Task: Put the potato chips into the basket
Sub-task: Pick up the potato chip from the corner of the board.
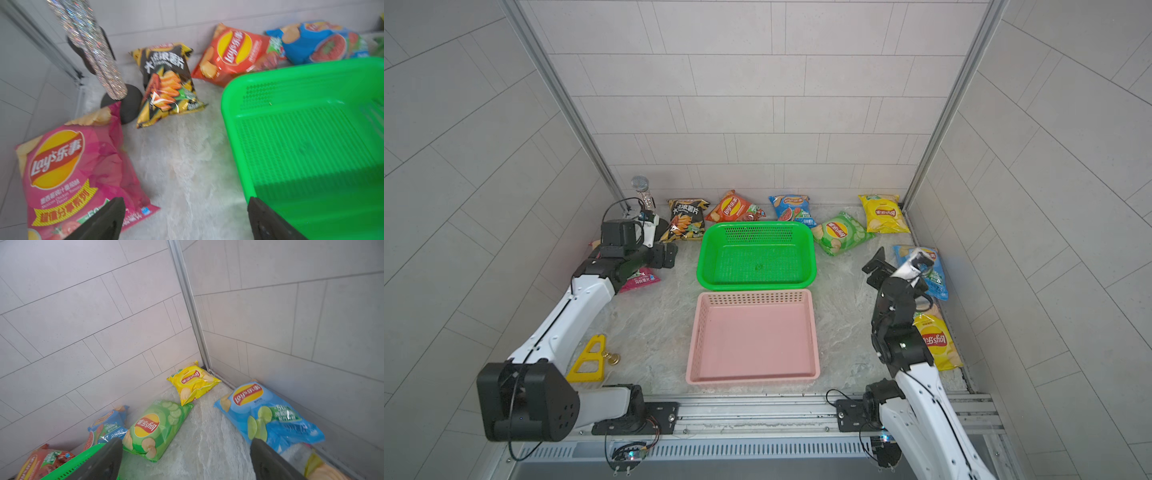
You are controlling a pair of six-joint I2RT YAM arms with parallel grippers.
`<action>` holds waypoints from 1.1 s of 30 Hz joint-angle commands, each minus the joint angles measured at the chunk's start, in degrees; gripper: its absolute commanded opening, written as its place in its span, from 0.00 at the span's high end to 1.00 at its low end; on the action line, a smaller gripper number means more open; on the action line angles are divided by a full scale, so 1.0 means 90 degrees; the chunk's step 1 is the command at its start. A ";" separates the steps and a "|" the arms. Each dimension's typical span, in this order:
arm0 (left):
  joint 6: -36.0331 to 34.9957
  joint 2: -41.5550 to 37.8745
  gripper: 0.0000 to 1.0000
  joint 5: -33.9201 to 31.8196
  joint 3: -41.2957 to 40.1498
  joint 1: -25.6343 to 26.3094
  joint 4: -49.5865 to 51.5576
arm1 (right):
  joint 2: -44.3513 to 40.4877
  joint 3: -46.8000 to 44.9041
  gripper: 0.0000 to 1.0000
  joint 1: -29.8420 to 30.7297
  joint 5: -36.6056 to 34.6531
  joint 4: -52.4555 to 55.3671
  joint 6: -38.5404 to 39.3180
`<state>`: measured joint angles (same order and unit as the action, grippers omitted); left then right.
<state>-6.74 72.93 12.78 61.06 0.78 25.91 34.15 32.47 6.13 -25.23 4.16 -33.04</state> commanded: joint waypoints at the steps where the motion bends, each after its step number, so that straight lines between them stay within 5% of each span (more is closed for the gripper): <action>1: -0.0400 -0.0347 0.00 0.0914 -0.0014 0.0020 0.2074 | 0.0151 0.0255 0.00 -0.0111 0.0354 0.3362 -0.1207; 4: -0.0403 -0.0264 0.00 0.0963 0.0022 0.0014 0.2461 | 0.0945 0.1049 0.00 -0.0134 0.0092 0.4633 -0.1131; 9: -0.0393 -0.0093 0.00 0.0877 0.0000 0.0021 0.2462 | 0.1038 0.1184 0.00 -0.0144 -0.0009 0.4701 -0.1513; 12: -0.0384 -0.0224 0.00 0.0867 0.0087 0.0021 0.2486 | 0.0790 0.0879 0.14 -0.0157 -0.0094 0.4550 -0.1367; 19: -0.0688 -0.0154 0.00 0.1058 0.0676 0.0031 0.3436 | 0.2632 0.1769 0.19 -0.0159 -0.0561 0.5524 -0.0895; 33: -0.0491 -0.0095 0.00 0.1353 0.0052 0.0031 0.2923 | 0.5224 0.2497 0.19 0.0656 -0.1581 0.5543 -0.0051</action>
<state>-11.03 71.72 24.45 61.82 0.80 52.27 78.41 53.45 10.90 -34.33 51.33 -35.48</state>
